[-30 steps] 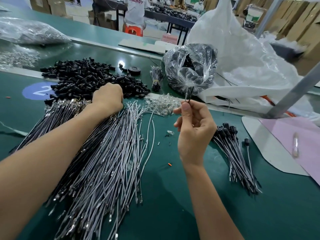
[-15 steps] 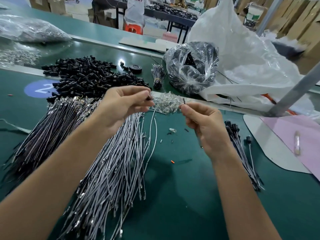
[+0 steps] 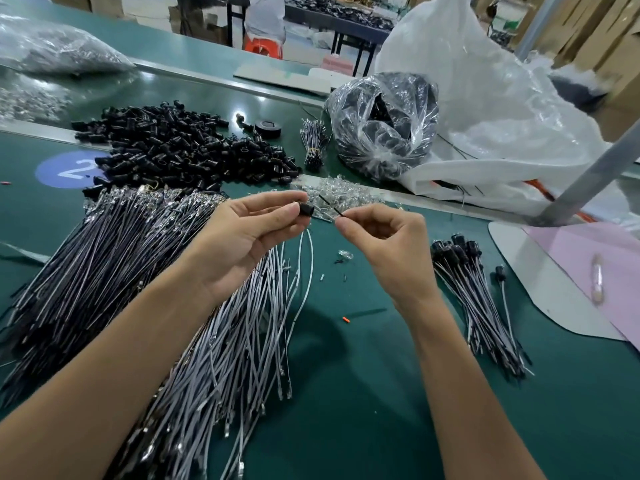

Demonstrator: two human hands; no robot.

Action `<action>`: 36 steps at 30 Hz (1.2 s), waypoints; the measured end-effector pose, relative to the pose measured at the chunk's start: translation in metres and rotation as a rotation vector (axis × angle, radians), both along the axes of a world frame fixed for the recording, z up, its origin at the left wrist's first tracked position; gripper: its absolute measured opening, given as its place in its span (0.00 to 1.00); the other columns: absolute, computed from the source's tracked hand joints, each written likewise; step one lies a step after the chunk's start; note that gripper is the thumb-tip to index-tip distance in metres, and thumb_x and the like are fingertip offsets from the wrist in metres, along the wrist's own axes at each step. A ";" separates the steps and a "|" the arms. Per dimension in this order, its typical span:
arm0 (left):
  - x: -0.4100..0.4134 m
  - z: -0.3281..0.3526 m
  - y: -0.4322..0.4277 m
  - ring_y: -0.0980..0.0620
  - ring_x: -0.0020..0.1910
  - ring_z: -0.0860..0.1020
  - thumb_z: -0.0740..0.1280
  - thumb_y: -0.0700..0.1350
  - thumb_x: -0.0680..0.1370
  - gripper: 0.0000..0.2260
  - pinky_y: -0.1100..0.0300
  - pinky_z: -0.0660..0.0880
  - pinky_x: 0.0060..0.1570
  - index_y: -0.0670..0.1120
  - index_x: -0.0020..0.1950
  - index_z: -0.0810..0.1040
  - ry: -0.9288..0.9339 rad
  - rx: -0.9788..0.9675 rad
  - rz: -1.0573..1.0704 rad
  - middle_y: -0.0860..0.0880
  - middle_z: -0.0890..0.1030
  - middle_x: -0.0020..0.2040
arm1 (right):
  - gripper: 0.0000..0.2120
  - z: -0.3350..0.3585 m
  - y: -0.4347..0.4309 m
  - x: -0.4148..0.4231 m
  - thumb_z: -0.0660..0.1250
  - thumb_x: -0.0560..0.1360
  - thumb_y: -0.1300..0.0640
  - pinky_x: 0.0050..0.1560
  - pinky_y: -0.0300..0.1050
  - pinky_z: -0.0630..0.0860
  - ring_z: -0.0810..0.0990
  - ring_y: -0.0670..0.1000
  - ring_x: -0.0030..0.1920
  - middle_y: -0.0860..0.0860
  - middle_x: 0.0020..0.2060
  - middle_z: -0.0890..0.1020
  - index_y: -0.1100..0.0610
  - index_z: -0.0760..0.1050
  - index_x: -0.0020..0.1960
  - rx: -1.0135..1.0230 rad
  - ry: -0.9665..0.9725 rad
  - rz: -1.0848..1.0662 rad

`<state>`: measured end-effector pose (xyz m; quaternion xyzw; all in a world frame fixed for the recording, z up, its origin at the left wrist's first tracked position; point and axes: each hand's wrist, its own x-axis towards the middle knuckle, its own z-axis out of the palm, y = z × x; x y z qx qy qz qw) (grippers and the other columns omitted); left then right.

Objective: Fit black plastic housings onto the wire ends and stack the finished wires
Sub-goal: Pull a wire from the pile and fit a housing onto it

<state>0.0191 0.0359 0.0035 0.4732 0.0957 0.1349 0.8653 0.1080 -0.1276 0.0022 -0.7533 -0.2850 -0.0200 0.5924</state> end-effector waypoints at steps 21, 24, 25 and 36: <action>0.005 -0.011 0.002 0.52 0.42 0.85 0.70 0.38 0.68 0.08 0.65 0.80 0.40 0.42 0.44 0.86 0.024 0.081 -0.028 0.44 0.86 0.43 | 0.04 -0.008 -0.004 0.001 0.76 0.71 0.61 0.35 0.41 0.73 0.76 0.46 0.32 0.51 0.30 0.83 0.54 0.84 0.39 -0.013 -0.017 0.022; 0.005 -0.010 0.003 0.52 0.41 0.85 0.70 0.37 0.68 0.07 0.65 0.80 0.40 0.42 0.43 0.86 0.016 0.051 -0.012 0.45 0.86 0.42 | 0.06 -0.006 -0.006 0.001 0.76 0.71 0.62 0.34 0.38 0.72 0.75 0.44 0.31 0.47 0.30 0.82 0.53 0.83 0.38 0.005 -0.021 0.015; 0.005 -0.010 0.003 0.52 0.41 0.85 0.70 0.37 0.68 0.07 0.65 0.80 0.40 0.42 0.42 0.86 0.015 0.044 -0.011 0.45 0.86 0.42 | 0.07 -0.006 -0.007 0.001 0.76 0.71 0.62 0.34 0.36 0.72 0.75 0.43 0.31 0.45 0.29 0.81 0.52 0.83 0.38 0.007 -0.024 0.012; 0.004 -0.012 0.001 0.51 0.42 0.85 0.71 0.38 0.67 0.11 0.64 0.81 0.42 0.39 0.49 0.83 0.021 0.115 -0.026 0.44 0.86 0.44 | 0.04 -0.006 -0.005 -0.002 0.75 0.71 0.63 0.34 0.33 0.70 0.74 0.40 0.29 0.44 0.30 0.80 0.56 0.84 0.40 -0.052 -0.063 0.040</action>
